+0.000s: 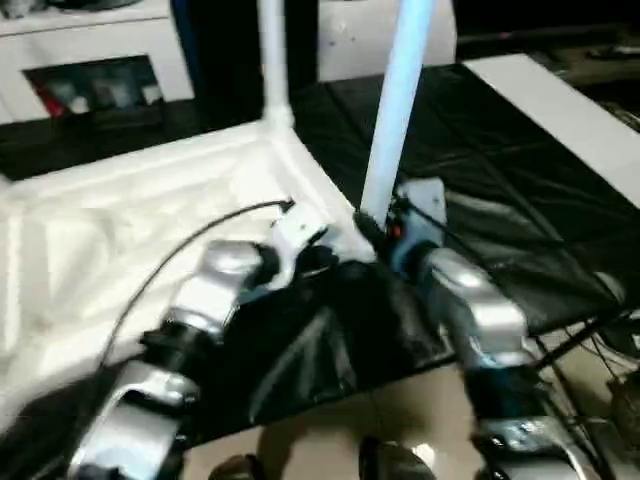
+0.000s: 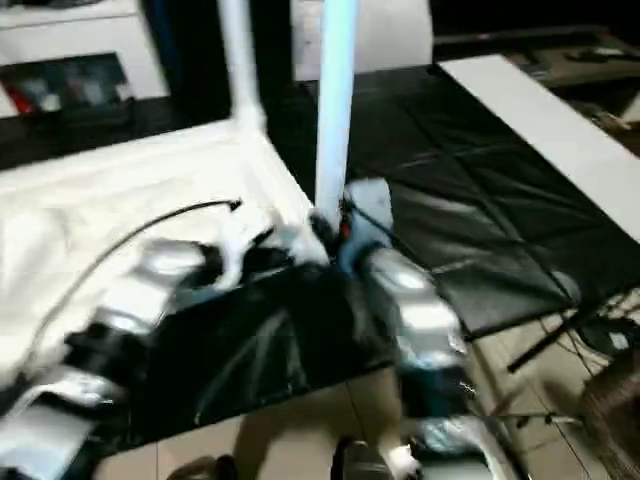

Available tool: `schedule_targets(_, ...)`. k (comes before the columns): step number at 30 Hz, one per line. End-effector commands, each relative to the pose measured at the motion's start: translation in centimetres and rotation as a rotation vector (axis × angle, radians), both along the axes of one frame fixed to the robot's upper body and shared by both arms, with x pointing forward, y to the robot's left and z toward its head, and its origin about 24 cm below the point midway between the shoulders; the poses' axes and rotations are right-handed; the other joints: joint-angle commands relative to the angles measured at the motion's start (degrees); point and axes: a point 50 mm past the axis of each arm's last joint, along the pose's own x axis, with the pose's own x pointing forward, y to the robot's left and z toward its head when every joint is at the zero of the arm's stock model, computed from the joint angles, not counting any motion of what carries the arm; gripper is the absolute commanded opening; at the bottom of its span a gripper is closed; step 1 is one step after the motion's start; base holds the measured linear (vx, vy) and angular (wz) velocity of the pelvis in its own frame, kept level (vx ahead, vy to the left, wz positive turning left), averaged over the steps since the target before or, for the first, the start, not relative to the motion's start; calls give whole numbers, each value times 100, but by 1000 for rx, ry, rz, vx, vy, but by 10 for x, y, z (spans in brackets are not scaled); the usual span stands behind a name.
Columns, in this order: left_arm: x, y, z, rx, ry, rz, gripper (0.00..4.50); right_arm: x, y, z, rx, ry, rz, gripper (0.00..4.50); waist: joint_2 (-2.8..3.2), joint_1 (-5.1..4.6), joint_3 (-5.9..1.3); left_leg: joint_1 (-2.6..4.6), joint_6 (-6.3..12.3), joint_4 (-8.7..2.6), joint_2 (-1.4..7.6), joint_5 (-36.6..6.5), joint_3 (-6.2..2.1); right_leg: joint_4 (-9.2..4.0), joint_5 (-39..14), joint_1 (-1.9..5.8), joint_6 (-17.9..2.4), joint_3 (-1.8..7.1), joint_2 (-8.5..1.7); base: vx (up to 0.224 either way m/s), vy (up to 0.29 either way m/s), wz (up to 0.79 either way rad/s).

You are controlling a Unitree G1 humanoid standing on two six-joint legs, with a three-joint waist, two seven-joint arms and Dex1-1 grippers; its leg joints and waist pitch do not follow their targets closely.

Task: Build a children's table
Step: Rotate leg to tighten

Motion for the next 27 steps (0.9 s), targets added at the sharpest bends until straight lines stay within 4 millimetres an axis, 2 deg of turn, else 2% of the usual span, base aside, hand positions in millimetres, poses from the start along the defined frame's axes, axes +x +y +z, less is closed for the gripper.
schedule_targets(1, 2, -20, 10, -36, -51, 33, 0, -11, 46, -7, 81, 54, 155, 230, -15, -6, -310, 83, 65, -476, 88, -2501, -110, -512, -3442, 200, -462, 57, -174, 0, 0, 0)
schedule_targets(2, 2, -20, 11, -35, -52, 29, 0, -11, 45, -7, 82, 51, 149, 251, -13, -3, -320, 78, 78, -483, 91, -2440, -106, -499, -3304, 214, -494, 64, -172, 0, 0, 0)
schedule_targets(3, 0, -20, 11, -34, -52, 12, 0, -10, 43, -6, 90, 48, 131, 267, -15, 18, -373, 70, 124, -485, 102, -2254, -89, -464, -2923, 242, -606, 92, -173, 0, 0, 0)
schedule_targets(5, -1, -19, 10, -31, -53, 4, 0, -9, 41, -6, 90, 40, 122, 286, 0, 34, -376, 35, 165, -493, 123, -1986, -66, -397, -2310, 256, -834, 125, -168, 0, 0, 0)
schedule_targets(7, -3, -12, 8, -16, -62, -25, 0, -10, 27, -1, 72, -24, 135, 299, -2, 53, -396, 43, 234, -464, 124, -1796, -24, -353, -1857, 271, -1034, 146, -171, 0, 0, 0)
schedule_targets(8, -3, -9, 8, -16, -62, -29, 0, -10, 22, 1, 75, -35, 134, 317, -4, 62, -396, 36, 263, -461, 120, -1739, -24, -347, -1813, 286, -1060, 142, -168, 0, 0, 0)
schedule_targets(11, -4, -5, 7, -10, -59, -45, 0, -11, 13, 3, 85, -54, 137, 332, 2, 87, -408, 25, 369, -437, 120, -1551, 0, -330, -1702, 304, -1151, 148, -174, 0, 0, 0)
schedule_targets(14, -6, 12, 4, 24, -51, -109, 0, -19, -16, 9, 34, -131, 246, 362, 6, 158, -428, 19, 469, -409, 120, -1275, 13, -296, -1468, 333, -1159, 148, -169, 0, 0, 0)
schedule_targets(15, -6, 15, 3, 32, -50, -124, 0, -21, -19, 10, 18, -143, 274, 367, 4, 177, -437, -8, 517, -401, 124, -1133, 5, -267, -1291, 363, -1182, 144, -168, 0, 0, 0)
schedule_targets(17, -8, 20, 2, 46, -43, -171, 0, -26, -28, 11, -32, -161, 352, 384, 1, 166, -444, -27, 560, -376, 121, -994, 13, -229, -1091, 358, -1298, 146, -166, 0, 0, 0)
schedule_targets(18, -10, 22, 2, 50, -38, -196, 0, -29, -32, 11, -58, -165, 391, 393, -10, 194, -470, -14, 605, -341, 110, -865, 16, -193, -873, 384, -1357, 150, -160, 0, 0, 0)
schedule_targets(19, -14, 25, 2, 57, -46, -276, 0, -32, -38, 12, -92, -168, 458, 399, -2, 195, -464, -32, 687, -338, 120, -778, 14, -165, -675, 383, -1451, 154, -160, 0, 0, 0)
schedule_targets(22, -21, 32, 1, 102, -39, -426, 0, -38, -49, 14, -145, -162, 587, 410, 2, 208, -443, -11, 730, -339, 132, -913, 31, -187, -843, 358, -1515, 152, -164, 0, 0, 0)
schedule_targets(23, -26, 39, 0, 112, -6, -509, 0, -39, -56, 16, -172, -149, 671, 410, -7, 219, -433, 9, 683, -348, 146, -1078, 32, -202, -1139, 348, -1482, 153, -164, 0, 0, 0)
schedule_targets(25, -27, 40, 1, 115, -2, -538, 0, -40, -58, 16, -179, -140, 703, 410, 12, 251, -418, 44, 631, -359, 167, -1205, 35, -218, -1350, 320, -1462, 165, -166, 0, 0, 0)
schedule_targets(27, -31, 46, 1, 137, 31, -614, 0, -42, -62, 17, -198, -108, 807, 410, -16, 303, -415, 52, 575, -365, 178, -1266, 40, -217, -1502, 312, -1434, 166, -170, 0, 0, 0)
